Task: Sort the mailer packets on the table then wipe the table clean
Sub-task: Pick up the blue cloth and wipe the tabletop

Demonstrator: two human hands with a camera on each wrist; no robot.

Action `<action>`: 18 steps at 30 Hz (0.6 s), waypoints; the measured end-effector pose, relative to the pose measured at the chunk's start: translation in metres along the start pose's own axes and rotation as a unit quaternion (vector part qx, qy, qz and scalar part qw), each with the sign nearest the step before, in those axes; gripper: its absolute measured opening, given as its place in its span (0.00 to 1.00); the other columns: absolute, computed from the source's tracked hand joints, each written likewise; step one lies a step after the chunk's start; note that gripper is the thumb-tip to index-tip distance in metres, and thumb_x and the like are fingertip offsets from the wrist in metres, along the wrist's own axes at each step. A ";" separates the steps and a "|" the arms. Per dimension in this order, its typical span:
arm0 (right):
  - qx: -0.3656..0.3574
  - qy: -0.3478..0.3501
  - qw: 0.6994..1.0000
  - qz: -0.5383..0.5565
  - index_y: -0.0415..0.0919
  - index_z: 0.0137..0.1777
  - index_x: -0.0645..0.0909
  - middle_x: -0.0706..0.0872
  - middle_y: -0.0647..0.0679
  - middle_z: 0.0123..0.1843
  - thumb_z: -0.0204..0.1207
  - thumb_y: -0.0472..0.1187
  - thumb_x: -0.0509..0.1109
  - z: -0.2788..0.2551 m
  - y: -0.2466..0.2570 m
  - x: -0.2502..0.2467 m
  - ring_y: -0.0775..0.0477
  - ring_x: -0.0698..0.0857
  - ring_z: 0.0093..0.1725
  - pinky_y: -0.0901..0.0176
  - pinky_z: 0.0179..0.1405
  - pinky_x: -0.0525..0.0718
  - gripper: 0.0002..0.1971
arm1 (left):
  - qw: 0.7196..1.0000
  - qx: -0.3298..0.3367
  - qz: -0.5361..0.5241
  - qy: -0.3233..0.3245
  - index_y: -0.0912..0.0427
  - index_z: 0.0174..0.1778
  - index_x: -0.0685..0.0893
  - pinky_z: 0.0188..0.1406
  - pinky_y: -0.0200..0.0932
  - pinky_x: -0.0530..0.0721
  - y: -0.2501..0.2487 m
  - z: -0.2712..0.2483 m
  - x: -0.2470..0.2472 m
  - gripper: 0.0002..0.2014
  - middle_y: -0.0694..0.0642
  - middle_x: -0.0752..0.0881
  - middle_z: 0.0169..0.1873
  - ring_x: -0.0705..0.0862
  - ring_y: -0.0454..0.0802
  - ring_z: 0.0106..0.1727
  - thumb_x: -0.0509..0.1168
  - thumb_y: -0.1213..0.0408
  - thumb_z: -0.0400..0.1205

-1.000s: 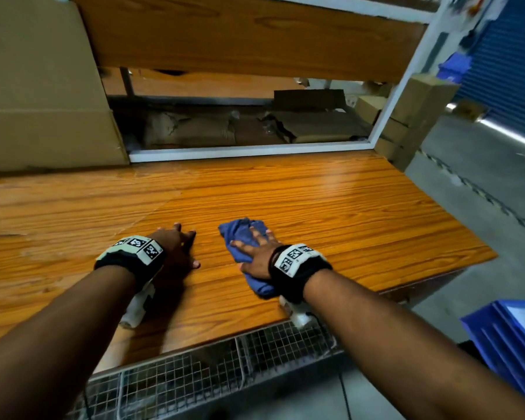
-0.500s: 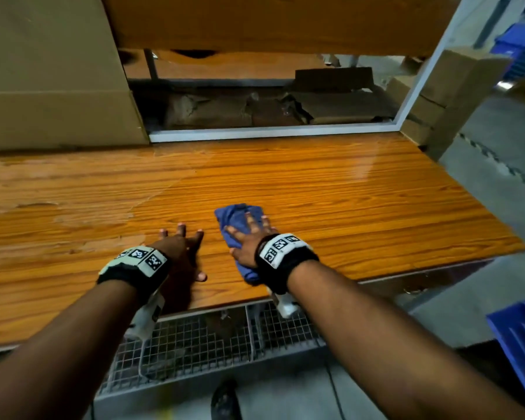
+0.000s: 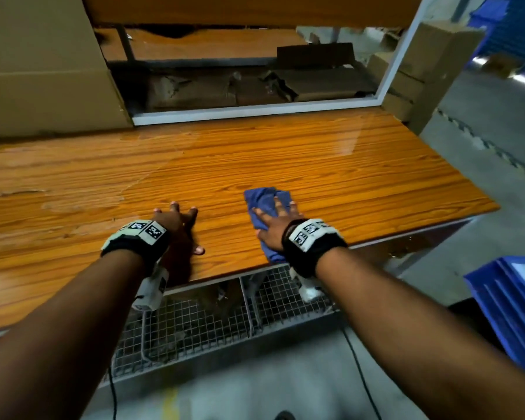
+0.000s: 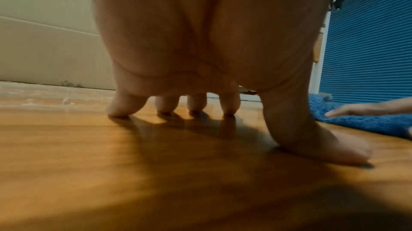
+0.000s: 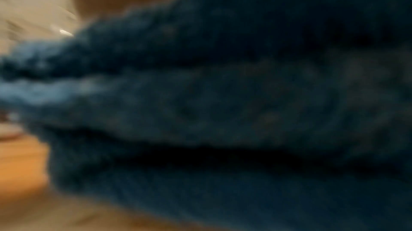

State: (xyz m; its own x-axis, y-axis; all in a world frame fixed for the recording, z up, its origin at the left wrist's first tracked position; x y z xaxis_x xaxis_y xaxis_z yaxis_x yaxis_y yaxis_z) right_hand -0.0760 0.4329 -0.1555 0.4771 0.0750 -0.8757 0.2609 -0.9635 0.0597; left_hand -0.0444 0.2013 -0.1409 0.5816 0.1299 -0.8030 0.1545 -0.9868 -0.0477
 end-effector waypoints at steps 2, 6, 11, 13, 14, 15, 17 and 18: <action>-0.033 -0.004 0.999 -0.008 0.71 0.81 0.41 0.30 0.49 0.85 0.82 0.63 0.51 -0.020 0.034 0.007 0.30 0.33 0.82 0.33 0.81 0.42 0.31 | 1.000 0.009 0.003 -0.003 0.43 0.85 0.44 0.78 0.72 0.54 -0.003 -0.005 0.000 0.53 0.63 0.36 0.83 0.41 0.77 0.80 0.71 0.38 0.71; -0.006 0.000 1.000 -0.005 0.70 0.81 0.40 0.32 0.48 0.85 0.80 0.67 0.50 -0.027 0.000 0.023 0.33 0.33 0.83 0.33 0.81 0.44 0.33 | 0.999 0.028 -0.009 -0.029 0.46 0.85 0.47 0.78 0.68 0.51 -0.007 -0.018 -0.003 0.48 0.63 0.39 0.84 0.43 0.77 0.81 0.70 0.43 0.76; 0.156 -0.015 0.987 0.032 0.65 0.82 0.37 0.30 0.45 0.84 0.79 0.68 0.46 -0.023 -0.094 0.021 0.33 0.33 0.83 0.32 0.81 0.41 0.35 | 0.999 0.027 -0.027 -0.020 0.44 0.85 0.46 0.78 0.71 0.51 -0.008 -0.021 -0.002 0.49 0.60 0.37 0.83 0.39 0.74 0.81 0.71 0.43 0.75; 0.156 -0.018 0.986 0.049 0.67 0.82 0.37 0.29 0.46 0.84 0.78 0.68 0.47 -0.031 -0.069 0.019 0.30 0.32 0.82 0.30 0.80 0.42 0.35 | 1.000 0.019 -0.017 -0.014 0.44 0.85 0.45 0.76 0.73 0.49 -0.007 -0.015 0.000 0.50 0.61 0.36 0.83 0.38 0.74 0.81 0.70 0.41 0.74; 0.132 -0.019 0.990 0.047 0.68 0.82 0.37 0.29 0.47 0.84 0.79 0.68 0.47 -0.034 -0.044 0.020 0.29 0.32 0.82 0.29 0.80 0.42 0.34 | 1.000 0.019 -0.003 -0.014 0.44 0.85 0.43 0.76 0.74 0.49 -0.007 -0.010 0.000 0.51 0.61 0.35 0.83 0.38 0.75 0.80 0.70 0.39 0.74; 0.104 -0.015 0.993 0.048 0.68 0.82 0.38 0.30 0.49 0.85 0.80 0.66 0.48 -0.037 -0.018 0.024 0.29 0.32 0.82 0.29 0.80 0.41 0.33 | 1.000 0.019 0.008 -0.011 0.44 0.85 0.42 0.77 0.74 0.49 -0.008 -0.006 0.001 0.52 0.63 0.35 0.82 0.38 0.76 0.80 0.69 0.38 0.74; 0.067 -0.013 0.997 0.047 0.68 0.82 0.40 0.30 0.50 0.85 0.83 0.63 0.50 -0.046 0.021 0.025 0.30 0.33 0.82 0.33 0.81 0.39 0.31 | 1.000 0.017 0.017 -0.004 0.46 0.85 0.42 0.77 0.74 0.51 -0.007 0.002 0.002 0.53 0.65 0.34 0.82 0.39 0.78 0.79 0.69 0.36 0.73; 0.058 -0.016 0.997 0.042 0.68 0.82 0.40 0.30 0.50 0.85 0.83 0.64 0.50 -0.050 0.029 0.025 0.31 0.34 0.83 0.34 0.81 0.40 0.31 | 1.000 0.018 0.015 -0.006 0.46 0.85 0.43 0.77 0.74 0.51 -0.006 0.002 0.003 0.53 0.65 0.35 0.82 0.39 0.79 0.79 0.70 0.37 0.73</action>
State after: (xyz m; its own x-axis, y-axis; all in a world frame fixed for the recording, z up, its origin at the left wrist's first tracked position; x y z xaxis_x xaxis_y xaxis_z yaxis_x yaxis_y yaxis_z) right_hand -0.0145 0.4199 -0.1515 0.4657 -0.0136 -0.8848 0.1208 -0.9895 0.0789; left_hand -0.0453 0.2077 -0.1445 0.5758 0.0984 -0.8117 0.1074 -0.9932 -0.0442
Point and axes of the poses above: each hand's wrist, its own z-axis towards the middle knuckle, its own x-axis out of the palm, y = z × x, the point moved 10 cm from there along z, towards the middle knuckle
